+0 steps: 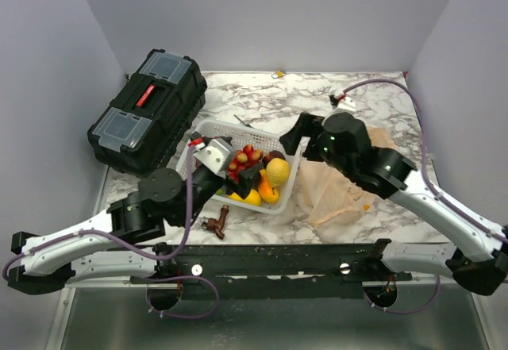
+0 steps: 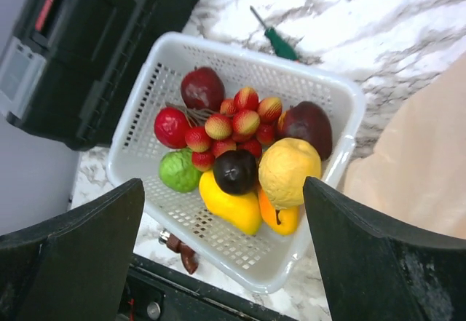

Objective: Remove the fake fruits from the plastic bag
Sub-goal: Reset both arms

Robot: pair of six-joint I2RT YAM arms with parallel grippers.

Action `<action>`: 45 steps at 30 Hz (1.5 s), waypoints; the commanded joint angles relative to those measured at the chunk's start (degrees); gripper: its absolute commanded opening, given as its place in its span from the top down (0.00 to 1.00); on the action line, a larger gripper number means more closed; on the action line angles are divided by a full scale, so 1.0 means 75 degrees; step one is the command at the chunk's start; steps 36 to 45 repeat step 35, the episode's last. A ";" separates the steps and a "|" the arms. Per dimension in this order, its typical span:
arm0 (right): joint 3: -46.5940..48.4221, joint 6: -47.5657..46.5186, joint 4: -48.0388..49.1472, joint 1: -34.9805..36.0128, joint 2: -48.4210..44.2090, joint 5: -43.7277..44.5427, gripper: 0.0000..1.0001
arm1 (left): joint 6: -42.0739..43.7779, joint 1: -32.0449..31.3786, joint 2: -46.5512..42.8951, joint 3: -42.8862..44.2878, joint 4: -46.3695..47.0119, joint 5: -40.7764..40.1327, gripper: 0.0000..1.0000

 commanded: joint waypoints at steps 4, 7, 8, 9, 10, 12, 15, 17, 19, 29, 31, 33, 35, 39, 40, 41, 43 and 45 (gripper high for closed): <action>0.0207 -0.0537 -0.0775 0.0051 -0.1978 0.1316 0.07 | 0.0483 -0.0028 -0.1347 0.0284 -0.0512 -0.1470 0.08; 0.0429 -0.0855 -0.0945 0.0046 -0.2584 0.1550 0.02 | 0.0526 -0.0020 -0.1849 0.0379 -0.0571 -0.1921 0.06; 0.0535 -0.0916 -0.1003 0.0046 -0.2694 0.1614 0.00 | 0.0573 -0.0022 -0.2018 0.0408 -0.0574 -0.2019 0.05; 0.0643 -0.1042 -0.1066 0.0045 -0.2818 0.1653 0.00 | 0.0624 -0.0020 -0.2198 0.0452 -0.0583 -0.2129 0.05; 0.0727 -0.1123 -0.1117 0.0040 -0.2921 0.1686 0.00 | 0.0673 -0.0020 -0.2339 0.0507 -0.0613 -0.2226 0.04; 0.0875 -0.1291 -0.1134 0.0045 -0.3108 0.1707 0.00 | 0.0765 -0.0026 -0.2637 0.0618 -0.0655 -0.2373 0.02; 0.0841 -0.1735 -0.0904 0.0050 -0.3402 0.1473 0.00 | 0.1001 -0.0030 -0.3069 0.0732 -0.0651 -0.2458 0.01; 0.0751 -0.1882 -0.0707 0.0049 -0.3606 0.1407 0.00 | 0.1109 -0.0023 -0.3303 0.0789 -0.0641 -0.2530 0.01; 0.0652 -0.1918 -0.0525 0.0046 -0.3777 0.1426 0.00 | 0.1188 -0.0025 -0.3541 0.0809 -0.0606 -0.2596 0.01; 0.0311 -0.2202 0.0169 0.0037 -0.4255 0.1163 0.00 | 0.0945 -0.0025 -0.4201 0.0933 -0.1040 -0.2564 0.01; 0.0158 -0.2261 0.0336 0.0045 -0.4418 0.1093 0.00 | 0.0899 -0.0031 -0.4255 0.0884 -0.1052 -0.2523 0.01; -0.0088 -0.2423 0.0549 0.0036 -0.4513 0.1201 0.00 | 0.0862 -0.0033 -0.4259 0.0866 -0.1093 -0.2460 0.01; -0.0039 -0.2147 0.0291 0.0034 -0.4513 0.1675 0.00 | 0.0868 -0.0025 -0.4214 0.0895 -0.1138 -0.2441 0.01; -0.0039 -0.2147 0.0291 0.0034 -0.4513 0.1675 0.00 | 0.0868 -0.0025 -0.4214 0.0895 -0.1138 -0.2441 0.01; -0.0039 -0.2147 0.0291 0.0034 -0.4513 0.1675 0.00 | 0.0868 -0.0025 -0.4214 0.0895 -0.1138 -0.2441 0.01; -0.0039 -0.2147 0.0291 0.0034 -0.4513 0.1675 0.00 | 0.0868 -0.0025 -0.4214 0.0895 -0.1138 -0.2441 0.01; -0.0039 -0.2147 0.0291 0.0034 -0.4513 0.1675 0.00 | 0.0868 -0.0025 -0.4214 0.0895 -0.1138 -0.2441 0.01; -0.0039 -0.2147 0.0291 0.0034 -0.4513 0.1675 0.00 | 0.0868 -0.0025 -0.4214 0.0895 -0.1138 -0.2441 0.01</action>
